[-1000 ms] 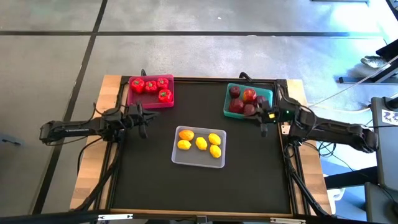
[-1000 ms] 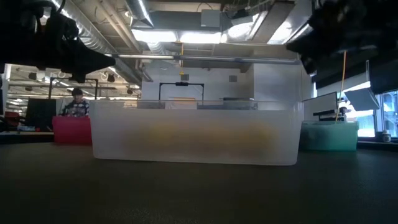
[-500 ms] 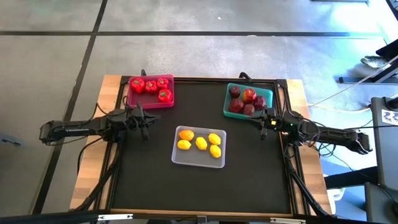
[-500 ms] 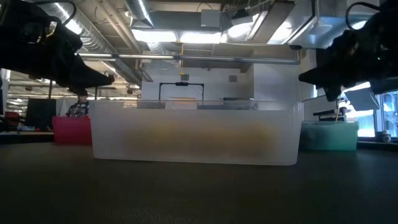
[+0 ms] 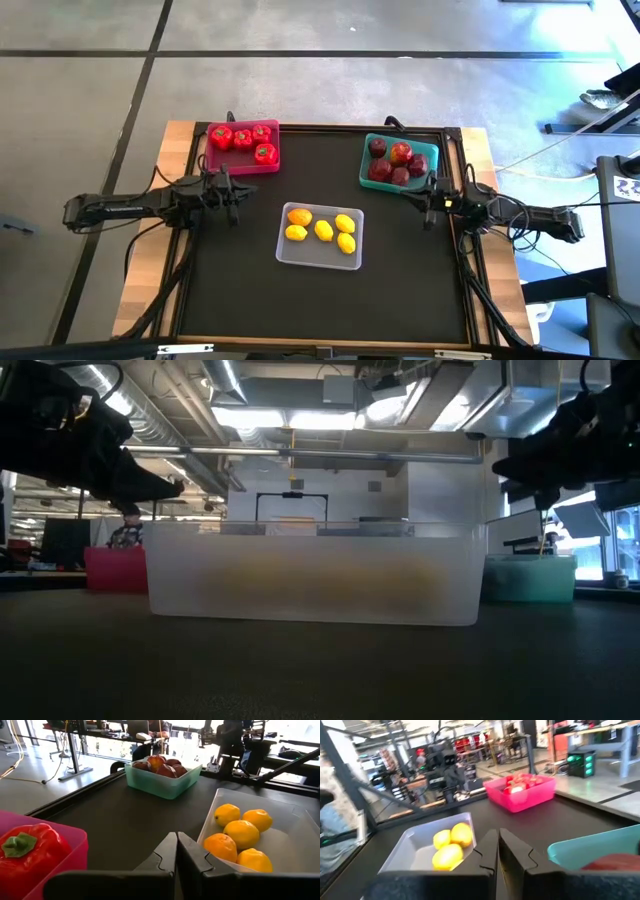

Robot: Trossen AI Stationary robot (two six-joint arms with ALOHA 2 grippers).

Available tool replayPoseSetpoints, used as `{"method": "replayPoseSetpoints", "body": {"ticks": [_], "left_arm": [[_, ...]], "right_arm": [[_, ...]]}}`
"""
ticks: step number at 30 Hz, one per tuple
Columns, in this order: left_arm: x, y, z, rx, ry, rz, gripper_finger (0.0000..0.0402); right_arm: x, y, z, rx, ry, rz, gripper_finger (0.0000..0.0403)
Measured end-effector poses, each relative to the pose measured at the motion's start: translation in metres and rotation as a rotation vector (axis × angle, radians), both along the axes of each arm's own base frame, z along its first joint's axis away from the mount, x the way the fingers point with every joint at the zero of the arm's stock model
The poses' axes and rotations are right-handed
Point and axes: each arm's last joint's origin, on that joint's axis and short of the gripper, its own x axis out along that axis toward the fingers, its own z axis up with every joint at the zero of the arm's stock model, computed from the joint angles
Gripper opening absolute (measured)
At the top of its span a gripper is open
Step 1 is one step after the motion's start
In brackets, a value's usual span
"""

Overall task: Sort produce into baskets
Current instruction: Return to Home Position

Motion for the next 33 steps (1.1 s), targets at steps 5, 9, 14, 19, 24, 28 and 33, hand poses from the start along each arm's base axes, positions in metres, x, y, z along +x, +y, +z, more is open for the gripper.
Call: {"method": "replayPoseSetpoints", "body": {"ticks": [5, 9, 14, 19, 24, 28, 33], "left_arm": [[0.0, 0.0, 0.0, 0.0, 0.0, 0.0, 0.0005], [0.0, 0.0, 0.0, 0.0, 0.0, 0.0, 0.0005], [0.0, 0.0, 0.0, 0.0, 0.0, 0.0, 0.0005], [0.0, 0.0, 0.0, 0.0, 0.0, 0.0, 0.0005], [0.0, 0.0, 0.0, 0.0, 0.0, 0.0, 0.0005], [0.0, 0.0, 0.0, 0.0, 0.0, 0.0, 0.0005], [0.0, 0.0, 0.0, 0.0, 0.0, 0.0, 0.0005]], "right_arm": [[0.0015, 0.0019, -0.0029, 0.001, 0.031, 0.068, 0.0019], [0.0015, 0.0019, -0.003, -0.001, 0.031, 0.066, 0.0019], [0.0015, 0.0018, -0.0027, 0.0, 0.027, 0.062, 0.0019], [0.0015, 0.0016, -0.0027, 0.0, 0.025, 0.058, 0.0019], [0.0016, 0.0016, -0.0027, 0.001, 0.024, 0.057, 0.0019], [0.0016, 0.0016, -0.0026, 0.001, 0.024, 0.057, 0.0019], [0.0016, 0.0016, -0.0027, 0.001, 0.024, 0.057, 0.0019]]}}
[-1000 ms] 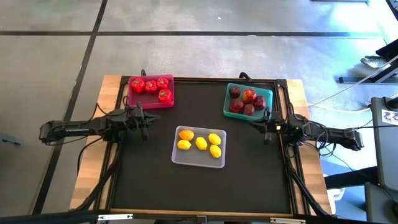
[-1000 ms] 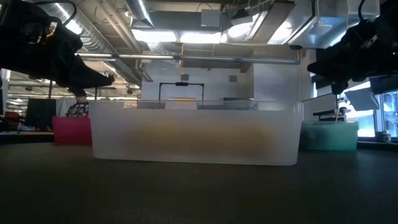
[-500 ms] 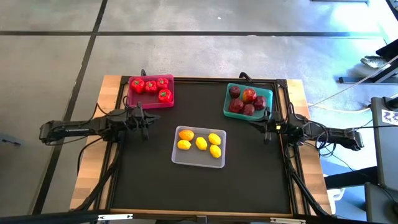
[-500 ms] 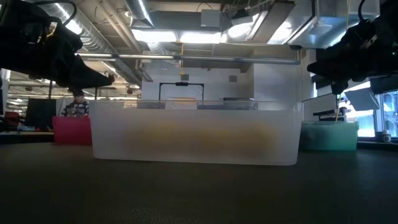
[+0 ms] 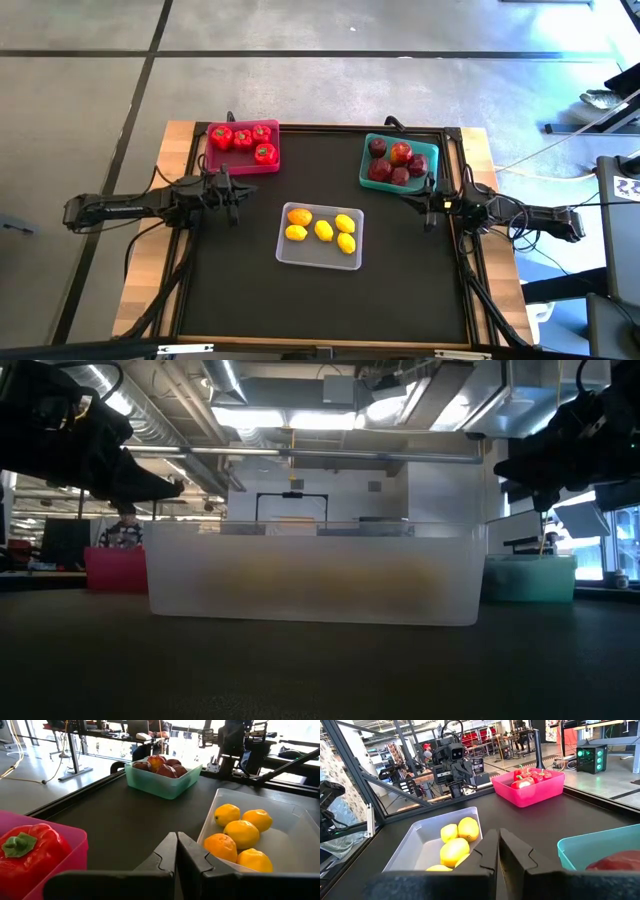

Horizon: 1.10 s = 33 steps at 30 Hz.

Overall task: Sort produce into baskets
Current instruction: Return to Home Position

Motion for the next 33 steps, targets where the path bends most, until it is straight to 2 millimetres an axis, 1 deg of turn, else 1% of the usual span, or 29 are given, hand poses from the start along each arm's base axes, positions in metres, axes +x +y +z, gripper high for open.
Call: {"method": "replayPoseSetpoints", "body": {"ticks": [8, 16, 33], "left_arm": [[0.0, 0.0, 0.0, 0.0, 0.0, 0.0, 0.0005], [0.0, 0.0, 0.0, 0.0, 0.0, 0.0, 0.0005], [0.0, 0.0, 0.0, 0.0, 0.0, 0.0, 0.0005]], "right_arm": [[0.0, 0.0, -0.0003, 0.001, 0.003, 0.001, 0.0019], [0.0006, 0.0062, -0.0007, 0.001, 0.006, 0.079, 0.0019], [0.0006, 0.006, -0.0009, 0.002, 0.008, 0.08, 0.0019]]}}
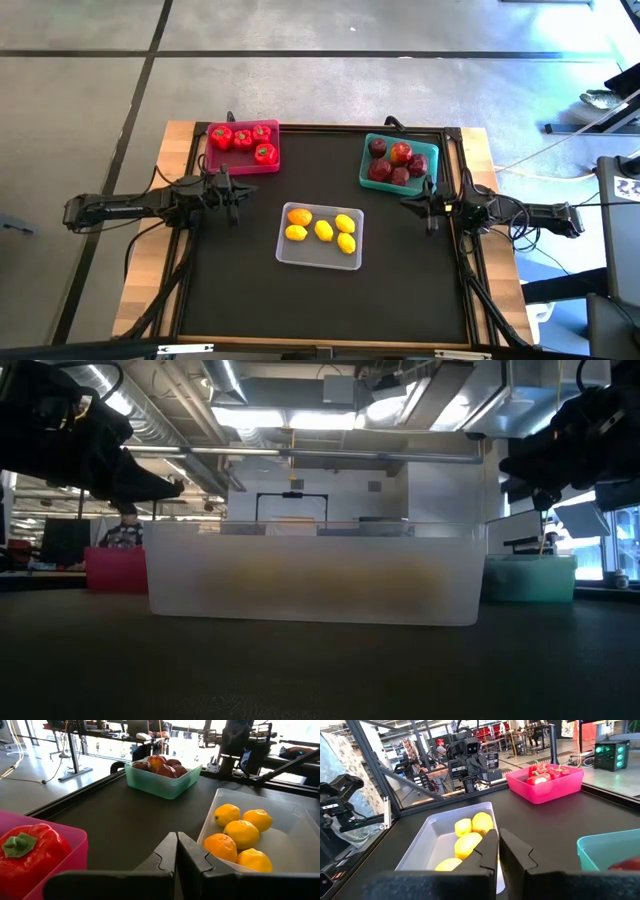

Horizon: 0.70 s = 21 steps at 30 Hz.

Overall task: Sort produce into baskets
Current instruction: Return to Home Position

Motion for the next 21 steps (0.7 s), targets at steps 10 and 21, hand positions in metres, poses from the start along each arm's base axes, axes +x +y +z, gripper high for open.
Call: {"method": "replayPoseSetpoints", "body": {"ticks": [10, 21], "left_arm": [[0.0, 0.0, 0.0, 0.0, 0.0, 0.0, 0.0005], [0.0, 0.0, 0.0, 0.0, 0.0, 0.0, 0.0005]], "right_arm": [[0.0002, -0.0004, -0.001, -0.003, 0.011, -0.016, 0.0019], [0.0002, -0.0003, -0.0014, -0.003, 0.016, -0.009, 0.0019]]}}
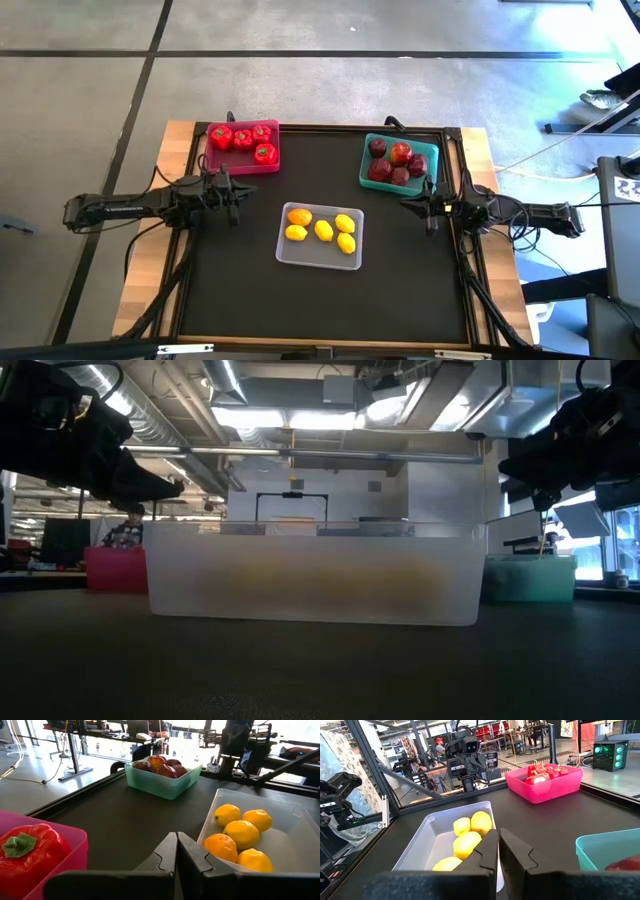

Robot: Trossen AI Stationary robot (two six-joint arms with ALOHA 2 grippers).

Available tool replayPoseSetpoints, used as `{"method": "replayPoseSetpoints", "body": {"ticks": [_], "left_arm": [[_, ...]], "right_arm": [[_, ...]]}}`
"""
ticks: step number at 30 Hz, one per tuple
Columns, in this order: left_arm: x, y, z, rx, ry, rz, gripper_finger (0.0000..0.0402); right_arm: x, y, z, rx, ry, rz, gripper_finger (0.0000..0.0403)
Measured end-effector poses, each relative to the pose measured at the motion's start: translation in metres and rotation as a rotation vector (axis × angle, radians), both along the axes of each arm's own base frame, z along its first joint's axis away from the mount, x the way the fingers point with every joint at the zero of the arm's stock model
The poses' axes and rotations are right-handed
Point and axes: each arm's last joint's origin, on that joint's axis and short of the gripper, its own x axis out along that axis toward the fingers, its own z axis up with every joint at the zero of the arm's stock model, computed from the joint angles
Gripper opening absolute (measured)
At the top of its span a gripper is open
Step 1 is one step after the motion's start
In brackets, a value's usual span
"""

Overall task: Sort produce into baskets
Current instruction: Return to Home Position

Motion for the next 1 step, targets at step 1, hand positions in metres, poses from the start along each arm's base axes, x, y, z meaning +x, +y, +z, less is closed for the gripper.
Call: {"method": "replayPoseSetpoints", "body": {"ticks": [1], "left_arm": [[0.0, 0.0, 0.0, 0.0, 0.0, 0.0, 0.0005]], "right_arm": [[0.0, 0.0, 0.0, 0.0, 0.0, 0.0, 0.0019]]}}
